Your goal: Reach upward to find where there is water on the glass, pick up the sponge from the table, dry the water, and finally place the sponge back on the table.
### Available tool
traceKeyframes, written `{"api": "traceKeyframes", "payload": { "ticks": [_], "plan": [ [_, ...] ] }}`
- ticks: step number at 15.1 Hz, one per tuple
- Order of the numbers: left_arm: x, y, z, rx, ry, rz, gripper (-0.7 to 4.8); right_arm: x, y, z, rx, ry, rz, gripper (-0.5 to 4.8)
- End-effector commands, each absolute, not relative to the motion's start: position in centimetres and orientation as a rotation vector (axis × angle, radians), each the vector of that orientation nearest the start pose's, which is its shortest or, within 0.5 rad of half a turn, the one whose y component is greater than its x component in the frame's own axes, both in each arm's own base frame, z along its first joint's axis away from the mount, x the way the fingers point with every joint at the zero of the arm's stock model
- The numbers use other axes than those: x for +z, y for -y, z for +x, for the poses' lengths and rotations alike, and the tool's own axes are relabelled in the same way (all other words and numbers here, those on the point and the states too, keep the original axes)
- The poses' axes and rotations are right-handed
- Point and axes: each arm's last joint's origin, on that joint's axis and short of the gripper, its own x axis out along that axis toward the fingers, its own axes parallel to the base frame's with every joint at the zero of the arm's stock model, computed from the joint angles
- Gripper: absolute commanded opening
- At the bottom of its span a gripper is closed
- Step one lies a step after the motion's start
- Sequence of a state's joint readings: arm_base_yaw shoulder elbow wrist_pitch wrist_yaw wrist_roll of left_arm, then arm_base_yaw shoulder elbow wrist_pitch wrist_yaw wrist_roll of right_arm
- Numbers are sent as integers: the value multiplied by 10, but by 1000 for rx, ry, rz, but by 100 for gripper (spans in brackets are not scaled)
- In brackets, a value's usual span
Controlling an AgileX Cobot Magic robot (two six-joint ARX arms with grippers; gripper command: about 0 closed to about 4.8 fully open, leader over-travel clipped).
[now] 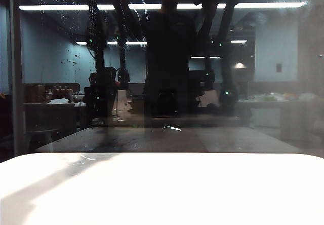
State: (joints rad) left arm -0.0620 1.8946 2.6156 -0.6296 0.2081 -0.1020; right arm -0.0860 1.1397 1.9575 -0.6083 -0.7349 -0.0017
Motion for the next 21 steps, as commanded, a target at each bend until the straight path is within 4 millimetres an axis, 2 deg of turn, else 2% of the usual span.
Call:
{"api": "traceKeyframes", "payload": {
  "ticks": [1,4,6,8,11,12,14,15,16,18,21],
  "plan": [
    [577,3,334,-178,107,-85,-6,584,-9,119,647,217,-95,-5],
    [573,-15,332,-153,57,-88,-6,584,-9,120,647,217,-95,-5],
    [567,-12,334,-199,5,-94,-6,585,-9,121,647,230,-100,-5],
    [565,10,338,-263,4,-93,-6,587,-9,121,646,247,-108,-5],
    [555,56,350,-386,-17,-84,-6,587,-9,121,646,252,-110,-5],
    [550,82,355,-454,-17,-84,-6,587,-9,121,646,253,-110,-5],
    [545,113,357,-530,-3,-76,-6,587,-9,120,654,252,-111,-5],
    [541,138,360,-570,10,-79,-6,587,-9,120,656,249,-109,-5],
    [537,153,360,-608,11,-80,-6,587,-10,120,678,248,-111,-5],
    [527,174,364,-651,-13,-81,-6,587,-11,117,703,246,-100,-5],
    [520,185,367,-621,-32,-86,-6,588,-11,116,704,246,-100,-5]
  ]
}}
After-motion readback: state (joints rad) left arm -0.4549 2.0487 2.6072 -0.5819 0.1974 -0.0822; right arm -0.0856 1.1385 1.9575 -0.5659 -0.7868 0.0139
